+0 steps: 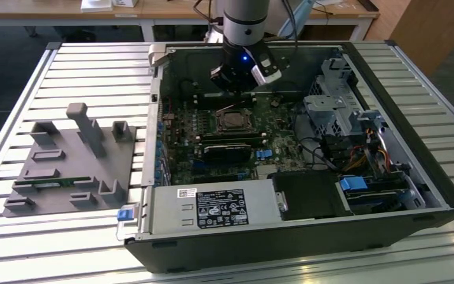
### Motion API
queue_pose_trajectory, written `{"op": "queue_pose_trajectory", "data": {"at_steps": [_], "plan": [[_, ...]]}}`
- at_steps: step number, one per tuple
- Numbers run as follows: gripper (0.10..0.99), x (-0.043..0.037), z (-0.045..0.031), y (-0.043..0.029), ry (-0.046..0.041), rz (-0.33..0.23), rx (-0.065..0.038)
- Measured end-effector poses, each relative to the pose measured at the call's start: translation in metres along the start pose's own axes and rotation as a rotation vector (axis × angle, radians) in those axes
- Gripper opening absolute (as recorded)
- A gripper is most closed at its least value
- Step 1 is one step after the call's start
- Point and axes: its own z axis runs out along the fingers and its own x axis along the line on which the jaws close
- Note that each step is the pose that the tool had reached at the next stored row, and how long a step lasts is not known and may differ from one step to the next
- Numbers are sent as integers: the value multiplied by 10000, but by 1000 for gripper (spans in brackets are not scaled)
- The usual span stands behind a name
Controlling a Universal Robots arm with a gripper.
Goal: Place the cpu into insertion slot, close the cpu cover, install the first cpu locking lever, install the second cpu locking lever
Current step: 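Install the first cpu locking lever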
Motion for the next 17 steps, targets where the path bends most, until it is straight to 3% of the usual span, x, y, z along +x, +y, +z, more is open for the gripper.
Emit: {"op": "queue_pose_trajectory", "data": {"at_steps": [17], "plan": [[106, -67, 176, -10, 2, 0, 2]]}}
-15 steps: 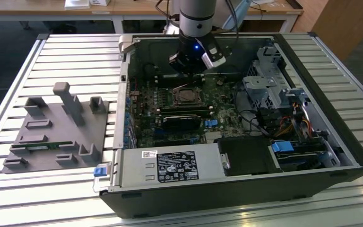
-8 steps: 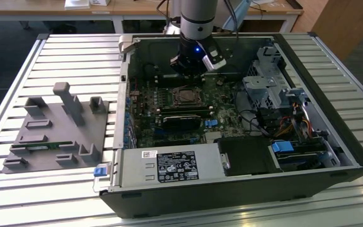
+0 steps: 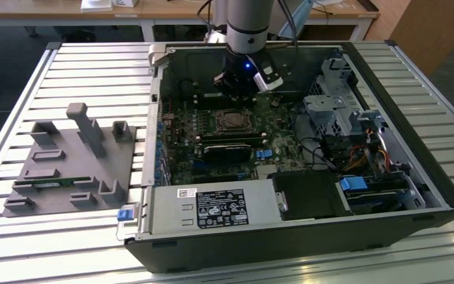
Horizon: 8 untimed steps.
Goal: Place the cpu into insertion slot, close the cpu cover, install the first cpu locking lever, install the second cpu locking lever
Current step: 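Install the first cpu locking lever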
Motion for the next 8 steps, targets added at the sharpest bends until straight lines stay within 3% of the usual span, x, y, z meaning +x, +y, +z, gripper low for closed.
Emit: {"op": "queue_pose_trajectory", "data": {"at_steps": [8], "plan": [[106, -4, 10, 0, 1, -2, 81]]}}
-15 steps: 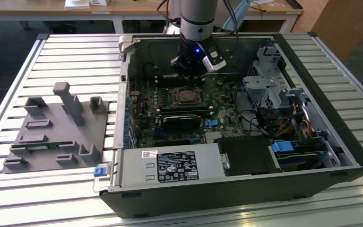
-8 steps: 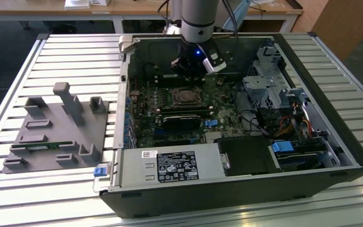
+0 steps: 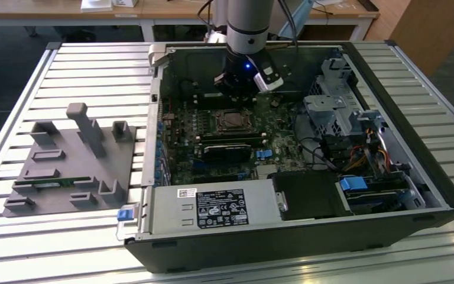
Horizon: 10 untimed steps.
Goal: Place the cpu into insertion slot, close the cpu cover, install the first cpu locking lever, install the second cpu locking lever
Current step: 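Install the first cpu locking lever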
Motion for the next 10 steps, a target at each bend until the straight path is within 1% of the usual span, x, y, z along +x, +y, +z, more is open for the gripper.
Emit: {"op": "queue_pose_trajectory", "data": {"at_steps": [3, 10], "plan": [[106, 0, 1, -1, 2, -1, 41], [106, -2, -13, 2, 3, 1, 50]]}}
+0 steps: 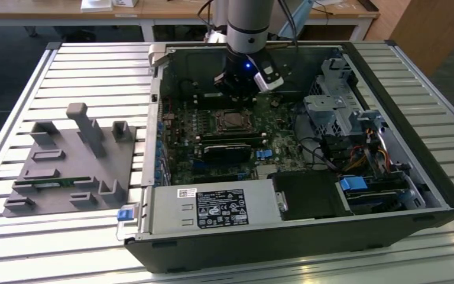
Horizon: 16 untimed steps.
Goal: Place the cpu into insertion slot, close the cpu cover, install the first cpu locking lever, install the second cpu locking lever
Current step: 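Install the first cpu locking lever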
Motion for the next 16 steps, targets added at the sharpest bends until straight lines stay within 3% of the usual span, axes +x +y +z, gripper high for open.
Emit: {"op": "queue_pose_trajectory", "data": {"at_steps": [4, 12, 16], "plan": [[106, -4, 21, 1, 7, -3, 126], [106, -10, 48, 24, 4, -6, 172], [106, -11, -58, 32, 7, -3, 173]]}}
